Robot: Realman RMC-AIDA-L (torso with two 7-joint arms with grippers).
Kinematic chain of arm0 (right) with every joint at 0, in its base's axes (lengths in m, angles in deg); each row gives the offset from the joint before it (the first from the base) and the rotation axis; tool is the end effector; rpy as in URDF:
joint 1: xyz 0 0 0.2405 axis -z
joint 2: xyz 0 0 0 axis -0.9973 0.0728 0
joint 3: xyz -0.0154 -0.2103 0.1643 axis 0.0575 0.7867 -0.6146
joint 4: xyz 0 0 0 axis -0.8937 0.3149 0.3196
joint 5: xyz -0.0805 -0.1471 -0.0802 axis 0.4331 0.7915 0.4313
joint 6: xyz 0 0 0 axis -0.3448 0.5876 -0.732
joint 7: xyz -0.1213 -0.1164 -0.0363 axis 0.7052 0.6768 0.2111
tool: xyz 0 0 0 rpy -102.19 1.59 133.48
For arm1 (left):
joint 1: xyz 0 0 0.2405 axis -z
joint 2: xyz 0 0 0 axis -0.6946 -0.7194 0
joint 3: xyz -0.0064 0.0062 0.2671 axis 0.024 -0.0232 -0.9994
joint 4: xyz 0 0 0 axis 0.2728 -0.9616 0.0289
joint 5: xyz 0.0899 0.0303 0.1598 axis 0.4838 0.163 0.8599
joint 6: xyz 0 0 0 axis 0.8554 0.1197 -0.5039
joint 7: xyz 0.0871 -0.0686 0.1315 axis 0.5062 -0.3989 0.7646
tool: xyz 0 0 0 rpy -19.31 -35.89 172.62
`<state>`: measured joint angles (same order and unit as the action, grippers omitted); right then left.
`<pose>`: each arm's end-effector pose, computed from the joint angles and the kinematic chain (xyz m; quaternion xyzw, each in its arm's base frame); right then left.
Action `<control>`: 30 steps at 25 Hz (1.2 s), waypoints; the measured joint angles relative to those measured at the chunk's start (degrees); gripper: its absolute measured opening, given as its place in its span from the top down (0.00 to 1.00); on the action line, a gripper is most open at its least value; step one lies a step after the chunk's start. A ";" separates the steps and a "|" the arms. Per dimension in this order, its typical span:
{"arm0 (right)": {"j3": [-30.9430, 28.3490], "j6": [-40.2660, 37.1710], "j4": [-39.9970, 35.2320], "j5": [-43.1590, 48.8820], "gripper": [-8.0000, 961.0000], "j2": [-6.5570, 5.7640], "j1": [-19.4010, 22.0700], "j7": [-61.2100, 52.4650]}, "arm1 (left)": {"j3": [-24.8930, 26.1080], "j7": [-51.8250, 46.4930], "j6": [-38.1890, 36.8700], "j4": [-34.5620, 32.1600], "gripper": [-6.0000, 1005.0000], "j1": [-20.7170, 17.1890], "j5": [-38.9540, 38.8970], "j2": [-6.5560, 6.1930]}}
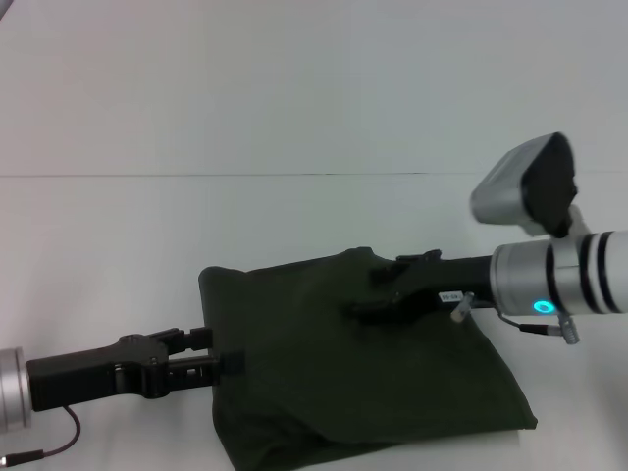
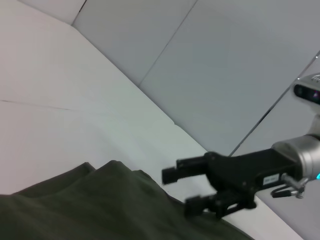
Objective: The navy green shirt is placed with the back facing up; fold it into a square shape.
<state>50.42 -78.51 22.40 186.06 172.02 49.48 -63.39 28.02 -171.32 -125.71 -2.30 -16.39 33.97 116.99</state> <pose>0.2014 0.3858 -0.0845 -0.9440 0.2555 0.0985 0.1843 -0.2668 0.3043 -0.0278 -0.8670 -0.4004 -0.2835 0.0873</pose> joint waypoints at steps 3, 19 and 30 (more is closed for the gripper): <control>-6.26 -5.18 -0.09 -4.04 0.19 -0.19 1.68 3.59 | 0.01 -0.42 0.00 0.00 0.11 0.00 -0.02 -0.04; -28.04 -16.80 2.61 -15.57 0.69 -0.22 13.81 25.32 | -0.11 -5.15 -0.65 0.00 0.13 -0.14 -0.04 -1.19; -27.35 -28.54 7.39 -12.55 0.99 -0.32 15.54 40.41 | -2.96 -31.86 10.79 0.41 0.13 4.23 1.36 -4.32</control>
<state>23.07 -107.05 29.79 173.51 171.69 65.03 -22.98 25.06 -203.18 -114.91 -1.89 -12.17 35.33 112.67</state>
